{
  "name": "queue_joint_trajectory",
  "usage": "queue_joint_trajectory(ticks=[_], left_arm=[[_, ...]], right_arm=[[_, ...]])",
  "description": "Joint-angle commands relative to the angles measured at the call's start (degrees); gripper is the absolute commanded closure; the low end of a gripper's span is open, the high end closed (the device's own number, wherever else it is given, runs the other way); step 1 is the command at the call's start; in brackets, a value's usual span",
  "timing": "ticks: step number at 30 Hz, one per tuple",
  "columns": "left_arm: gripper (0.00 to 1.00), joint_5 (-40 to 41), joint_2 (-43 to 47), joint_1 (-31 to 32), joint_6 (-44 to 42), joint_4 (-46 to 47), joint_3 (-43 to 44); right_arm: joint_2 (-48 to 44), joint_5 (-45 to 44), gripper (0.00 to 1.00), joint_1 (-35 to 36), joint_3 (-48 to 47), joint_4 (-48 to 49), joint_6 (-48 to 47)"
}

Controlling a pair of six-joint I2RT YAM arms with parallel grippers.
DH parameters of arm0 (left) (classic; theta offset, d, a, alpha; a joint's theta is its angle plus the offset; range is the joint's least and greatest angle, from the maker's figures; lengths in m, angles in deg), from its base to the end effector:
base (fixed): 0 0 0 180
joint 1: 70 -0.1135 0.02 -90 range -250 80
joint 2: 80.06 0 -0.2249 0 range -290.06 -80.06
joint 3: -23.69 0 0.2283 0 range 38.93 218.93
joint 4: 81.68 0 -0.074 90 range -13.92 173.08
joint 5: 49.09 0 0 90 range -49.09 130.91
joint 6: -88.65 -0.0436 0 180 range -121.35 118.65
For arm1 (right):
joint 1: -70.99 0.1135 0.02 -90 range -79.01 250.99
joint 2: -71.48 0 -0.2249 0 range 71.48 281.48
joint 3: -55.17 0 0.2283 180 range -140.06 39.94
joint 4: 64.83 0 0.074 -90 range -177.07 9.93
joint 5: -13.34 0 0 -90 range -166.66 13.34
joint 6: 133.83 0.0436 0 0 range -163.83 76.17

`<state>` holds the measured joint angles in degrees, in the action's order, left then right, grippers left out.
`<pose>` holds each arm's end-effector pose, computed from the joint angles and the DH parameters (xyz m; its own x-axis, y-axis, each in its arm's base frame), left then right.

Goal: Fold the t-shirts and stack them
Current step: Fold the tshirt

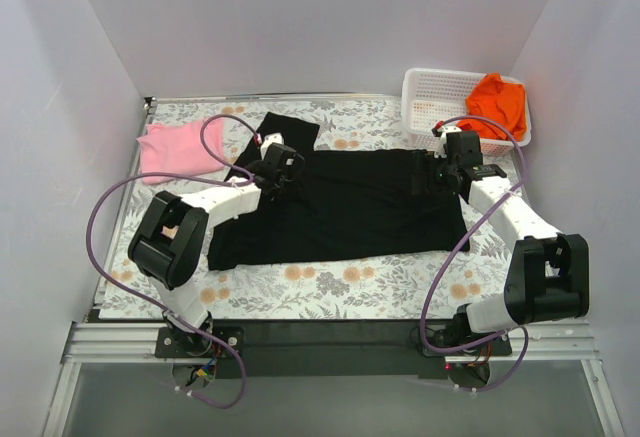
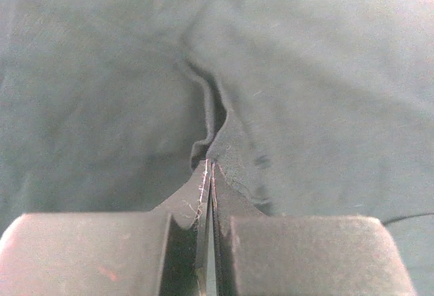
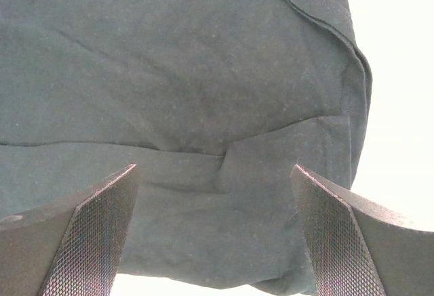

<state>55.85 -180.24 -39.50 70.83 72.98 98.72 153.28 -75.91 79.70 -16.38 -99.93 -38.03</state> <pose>0.2989 -0.1630 0.1482 -0.5357 -0.7520 -0.3841 -0.5260 0.6530 -0.5448 0.2917 0.0453 0.2118 -0.7158 -0.0074 -0.6982 -0.0886 0.9928 0.0803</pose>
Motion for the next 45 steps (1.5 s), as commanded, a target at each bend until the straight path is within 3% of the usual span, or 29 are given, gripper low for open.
queue_joint_trajectory(ticks=[1, 12, 15, 16, 17, 18, 25, 32, 45], left_arm=[[1.0, -2.46, -0.89, 0.26, -0.73, 1.5, 4.01], [0.99, -7.91, -8.62, 0.88, -1.17, 2.2, 12.89], [0.49, -8.08, -9.51, 0.79, -1.25, 2.2, 14.04], [0.22, -7.82, -9.33, 0.87, -1.17, 2.2, 14.3], [0.1, -7.47, -9.16, 0.79, -1.17, 2.2, 14.48], [0.07, -7.21, -8.89, 0.79, -1.43, 2.2, 14.56], [0.06, -5.8, -2.06, 0.87, -1.96, 2.55, 11.5], [0.06, -5.18, 8.77, 1.66, -1.17, 8.69, -1.42], [0.05, -7.03, 14.93, 1.93, 2.43, 17.49, -20.67]], right_arm=[[-0.94, -0.49, 0.16, 0.26, 0.42, 1.05, -0.35], [0.2, -2.86, 0.16, 0.34, 0.15, 1.05, -0.27], [0.2, -3.13, 0.16, 0.34, 0.24, 1.05, -0.27], [0.2, -3.3, 0.15, 0.34, 0.24, 1.05, -0.27], [0.2, -3.3, 0.15, 0.34, 0.15, 1.05, -0.27], [0.2, -3.39, 0.15, 0.34, 0.24, 1.05, -0.18], [-1.29, -3.91, 0.16, 1.74, 0.59, 0.87, 0.87], [1.42, -6.73, 0.16, 13.51, -0.46, 1.14, 4.3], [2.49, -15.08, 0.16, 21.43, 8.06, 1.57, 8.61]])
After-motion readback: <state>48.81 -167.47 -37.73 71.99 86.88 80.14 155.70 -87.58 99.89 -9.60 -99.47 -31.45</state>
